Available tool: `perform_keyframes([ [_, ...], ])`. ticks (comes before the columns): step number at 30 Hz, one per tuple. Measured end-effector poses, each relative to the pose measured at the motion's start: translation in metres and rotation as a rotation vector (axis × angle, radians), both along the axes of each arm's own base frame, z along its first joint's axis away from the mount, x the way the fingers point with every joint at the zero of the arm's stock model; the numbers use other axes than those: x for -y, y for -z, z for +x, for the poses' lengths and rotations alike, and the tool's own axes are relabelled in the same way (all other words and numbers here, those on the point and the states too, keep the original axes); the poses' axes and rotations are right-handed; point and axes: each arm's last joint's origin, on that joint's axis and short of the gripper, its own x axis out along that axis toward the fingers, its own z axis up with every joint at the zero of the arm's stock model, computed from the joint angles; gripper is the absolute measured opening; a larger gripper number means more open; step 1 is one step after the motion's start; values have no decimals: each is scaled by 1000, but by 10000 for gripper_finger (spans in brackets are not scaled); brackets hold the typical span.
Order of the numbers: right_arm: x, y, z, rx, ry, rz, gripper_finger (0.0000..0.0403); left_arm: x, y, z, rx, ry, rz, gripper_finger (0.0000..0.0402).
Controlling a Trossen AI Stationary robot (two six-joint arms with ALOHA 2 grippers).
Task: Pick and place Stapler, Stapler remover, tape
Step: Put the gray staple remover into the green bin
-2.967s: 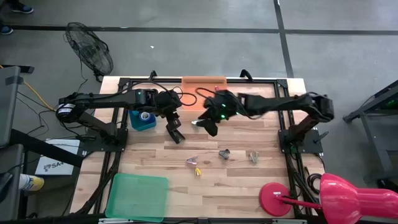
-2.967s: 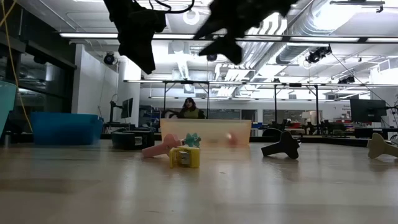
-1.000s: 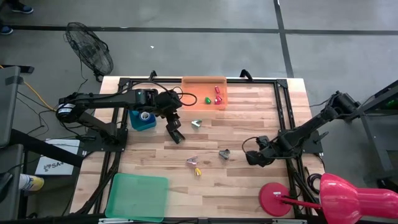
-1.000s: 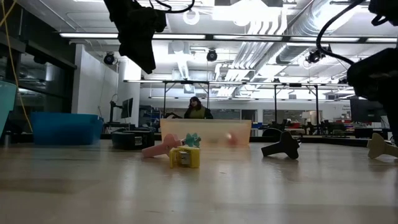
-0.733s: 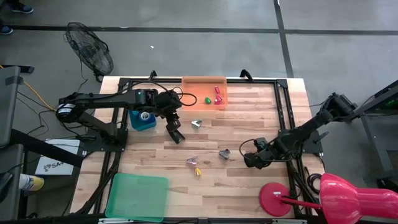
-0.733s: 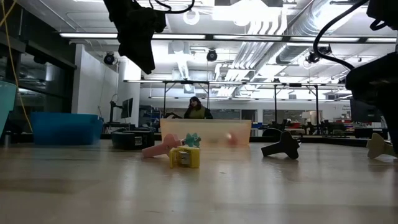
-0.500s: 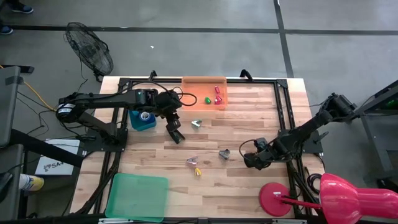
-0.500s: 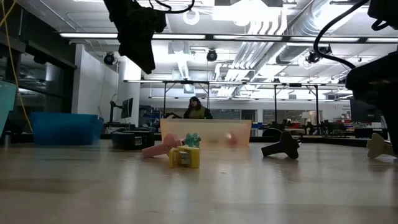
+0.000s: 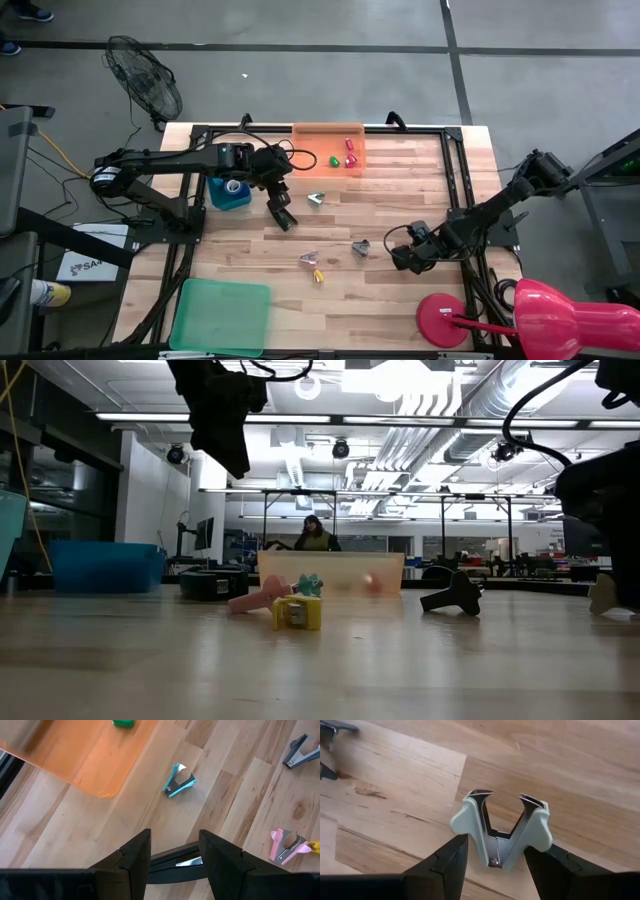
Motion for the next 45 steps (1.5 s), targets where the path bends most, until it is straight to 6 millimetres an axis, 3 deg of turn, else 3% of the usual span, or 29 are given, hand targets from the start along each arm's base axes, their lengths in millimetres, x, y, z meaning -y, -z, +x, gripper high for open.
perform_keyframes([
  [15, 2, 0, 1, 27, 5, -51, 178, 0, 0, 0, 0, -2, 3, 163],
  [26, 1, 0, 0, 14, -44, -48, 85, 0, -1, 1, 16, -2, 5, 163],
  [34, 1, -1, 2, 35, -57, -38, 80, 0, -1, 1, 18, -1, 6, 163],
  [38, 0, -7, 5, 120, -128, -41, 80, 0, -2, 3, 32, 13, 8, 163],
  [45, 1, -39, 21, 422, -338, -101, 79, 2, -10, 14, 177, 173, -12, 163],
])
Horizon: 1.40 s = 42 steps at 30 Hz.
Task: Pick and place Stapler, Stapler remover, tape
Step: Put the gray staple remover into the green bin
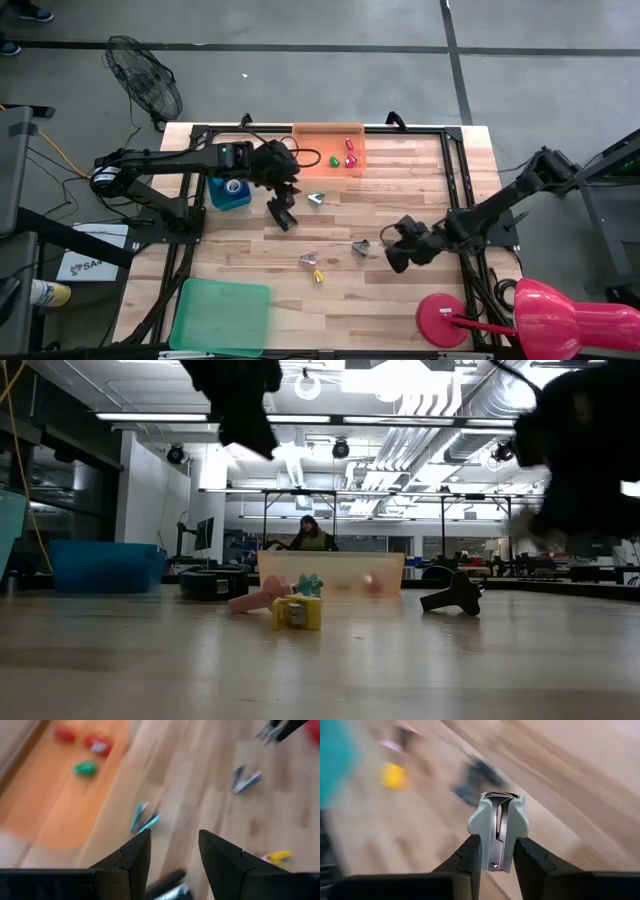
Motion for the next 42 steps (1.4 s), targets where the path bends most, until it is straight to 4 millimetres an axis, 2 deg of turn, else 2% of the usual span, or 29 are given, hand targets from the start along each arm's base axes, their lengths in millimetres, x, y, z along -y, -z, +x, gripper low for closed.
perform_keyframes([
  [6, 18, -28, 19, 250, -92, 0, 79, 2, -14, 13, 201, 129, -16, 163],
  [14, 50, -61, 42, 600, -119, -107, 79, 1, -31, 22, 404, 175, -1, 163],
  [20, 71, -75, 49, 708, -137, -190, 79, 1, -38, 25, 487, 178, -11, 163],
  [25, 85, -104, 64, 648, -229, -284, 79, 2, -40, 29, 525, 217, -32, 163],
  [31, 100, -133, 80, 379, -348, -369, 79, 3, -41, 29, 534, 254, -51, 163],
  [34, 105, -147, 86, 299, -387, -420, 79, 4, -41, 29, 537, 277, -62, 163],
  [42, 108, -170, 119, 178, -542, -532, 79, 4, -40, 29, 533, 290, -34, 163],
])
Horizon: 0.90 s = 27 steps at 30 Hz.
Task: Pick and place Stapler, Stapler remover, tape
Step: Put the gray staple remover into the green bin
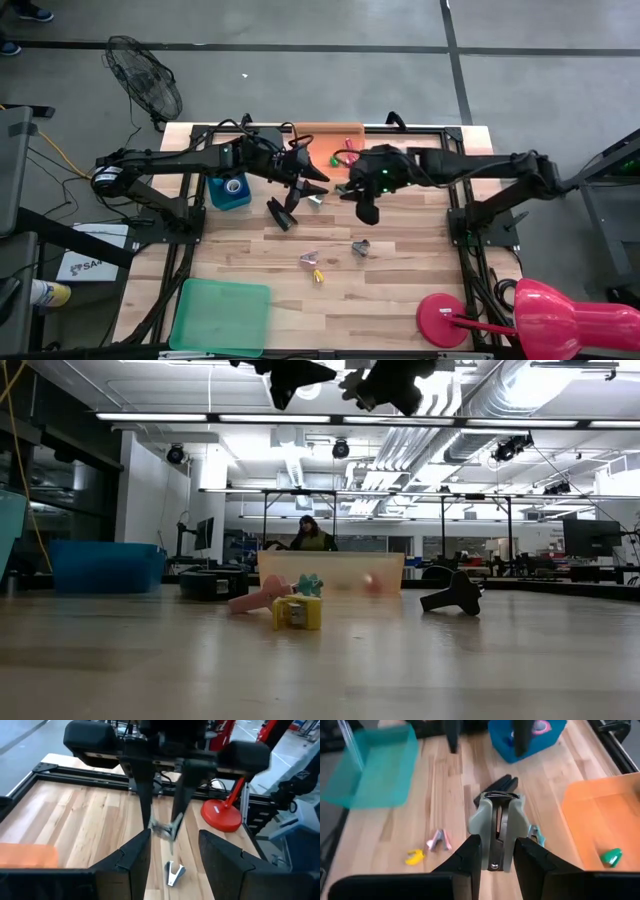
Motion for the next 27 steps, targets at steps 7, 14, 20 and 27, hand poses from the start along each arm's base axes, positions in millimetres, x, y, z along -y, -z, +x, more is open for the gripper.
perform_keyframes([
  [7, 2, -7, 24, -90, -61, -63, 79, -1, 2, -1, -18, -12, 49, 163],
  [14, 2, -10, 34, -117, -93, -93, 79, 5, 8, -2, -82, -40, 137, 163],
  [20, 3, -10, 33, -122, -79, -104, 79, 7, 8, -1, -82, -39, 157, 163],
  [27, 4, -9, 35, -120, -70, -112, 79, 7, 8, -1, -82, -43, 158, 184],
])
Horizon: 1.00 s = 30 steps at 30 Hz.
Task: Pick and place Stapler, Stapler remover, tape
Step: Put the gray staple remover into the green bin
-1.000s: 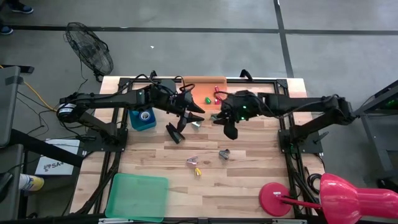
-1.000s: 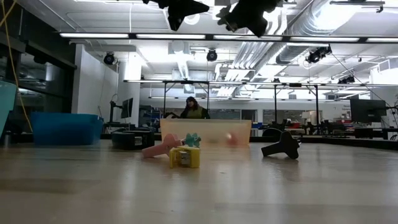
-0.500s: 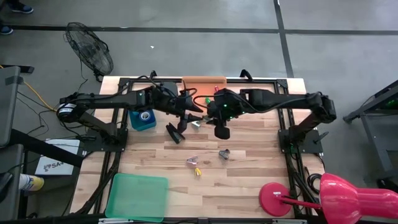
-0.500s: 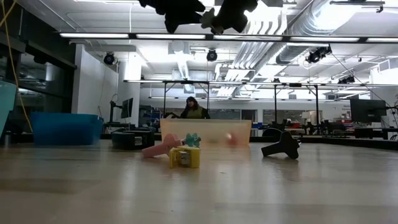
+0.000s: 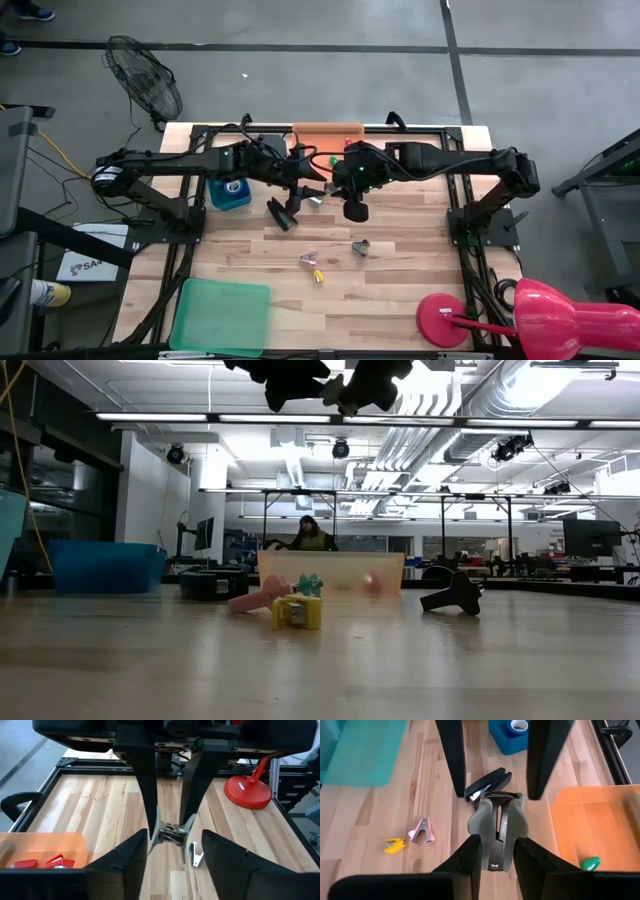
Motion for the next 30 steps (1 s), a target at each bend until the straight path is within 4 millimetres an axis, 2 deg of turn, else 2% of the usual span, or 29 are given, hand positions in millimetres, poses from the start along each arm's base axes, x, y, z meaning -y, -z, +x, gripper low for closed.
perform_keyframes([
  [7, 0, -2, 2, 26, 0, -1, 79, 0, 0, 0, 0, -10, 12, 250],
  [16, 0, -5, 5, 78, -6, 1, 79, 0, 0, 0, 2, 14, 43, 258],
  [20, 0, -5, 5, 78, -6, 1, 79, 0, 0, 0, 2, 13, 47, 230],
  [30, 0, 1, 10, 55, -5, 16, 79, 1, 1, 0, -3, 43, 38, 102],
])
